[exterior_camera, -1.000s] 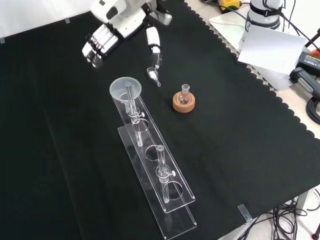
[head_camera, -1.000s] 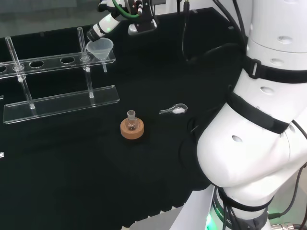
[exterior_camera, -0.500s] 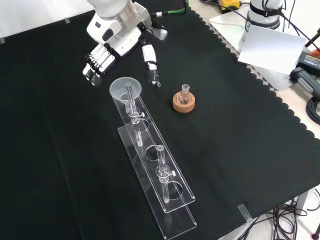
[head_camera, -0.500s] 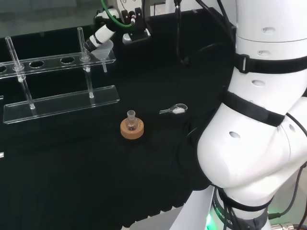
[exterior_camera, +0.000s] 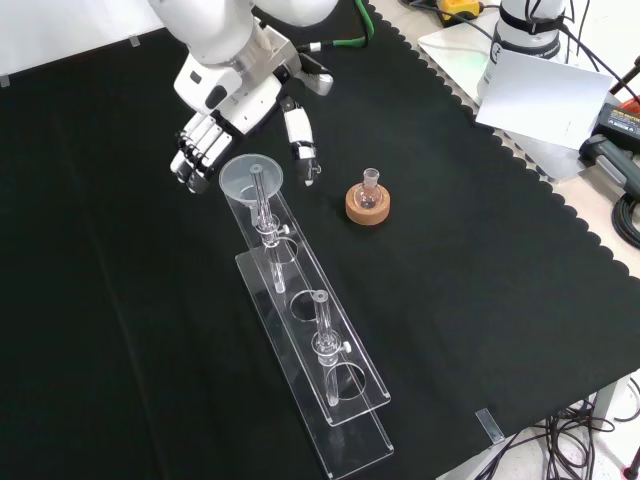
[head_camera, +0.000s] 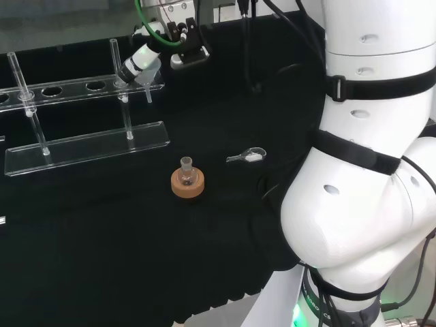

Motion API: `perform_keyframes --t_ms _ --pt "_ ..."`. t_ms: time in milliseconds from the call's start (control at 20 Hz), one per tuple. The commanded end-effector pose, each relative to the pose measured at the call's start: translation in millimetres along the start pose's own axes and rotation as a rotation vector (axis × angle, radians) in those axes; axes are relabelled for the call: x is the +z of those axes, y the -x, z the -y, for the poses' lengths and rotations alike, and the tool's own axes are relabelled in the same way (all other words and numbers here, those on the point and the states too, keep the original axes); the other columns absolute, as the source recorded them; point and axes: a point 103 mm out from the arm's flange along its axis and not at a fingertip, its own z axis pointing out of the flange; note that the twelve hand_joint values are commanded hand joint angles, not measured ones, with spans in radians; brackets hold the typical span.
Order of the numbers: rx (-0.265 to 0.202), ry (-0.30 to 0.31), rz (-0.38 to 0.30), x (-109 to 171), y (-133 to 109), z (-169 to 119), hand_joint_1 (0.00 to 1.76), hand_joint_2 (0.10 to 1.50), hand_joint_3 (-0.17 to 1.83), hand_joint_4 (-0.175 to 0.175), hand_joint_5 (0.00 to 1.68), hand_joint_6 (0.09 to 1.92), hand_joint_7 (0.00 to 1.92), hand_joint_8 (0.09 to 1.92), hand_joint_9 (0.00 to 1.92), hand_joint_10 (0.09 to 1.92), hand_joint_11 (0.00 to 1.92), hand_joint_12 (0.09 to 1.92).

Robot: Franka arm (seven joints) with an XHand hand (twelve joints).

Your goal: Pick up the funnel from the transparent funnel stand.

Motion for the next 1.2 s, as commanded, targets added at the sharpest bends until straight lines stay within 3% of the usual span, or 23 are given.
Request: perform_keyframes --t_ms 50,250,400,600,700,1000,1200 --pt "0.012 -0.023 0.022 10 1 -3 0.68 0.62 0.01 -0.020 0.00 0.09 0.00 0.09 0.00 0.09 0.00 0.80" --pt "0.001 0.008 0.011 12 4 -3 0.70 0.63 0.01 -0.027 0.00 0.09 0.00 0.09 0.01 0.09 0.00 0.90" --pt "-0.009 0.034 0.013 10 3 -5 0.71 0.63 0.01 -0.026 0.00 0.09 0.06 0.09 0.10 0.09 0.00 1.11" --pt "-0.011 0.036 0.027 7 4 -7 0.75 0.63 0.04 -0.018 0.06 0.09 0.19 0.19 0.13 0.55 0.00 1.36" --pt "-0.014 0.030 0.040 7 4 -10 0.76 0.63 0.05 -0.015 0.11 0.09 0.23 0.27 0.15 0.68 0.00 1.42" --pt "-0.011 0.009 0.064 11 9 -17 0.78 0.60 0.13 -0.004 0.25 0.09 0.27 0.41 0.21 0.72 0.00 1.48" --pt "-0.013 0.016 0.073 11 11 -19 0.78 0.48 0.39 0.003 0.33 0.09 0.33 0.48 0.30 0.69 0.00 1.53"
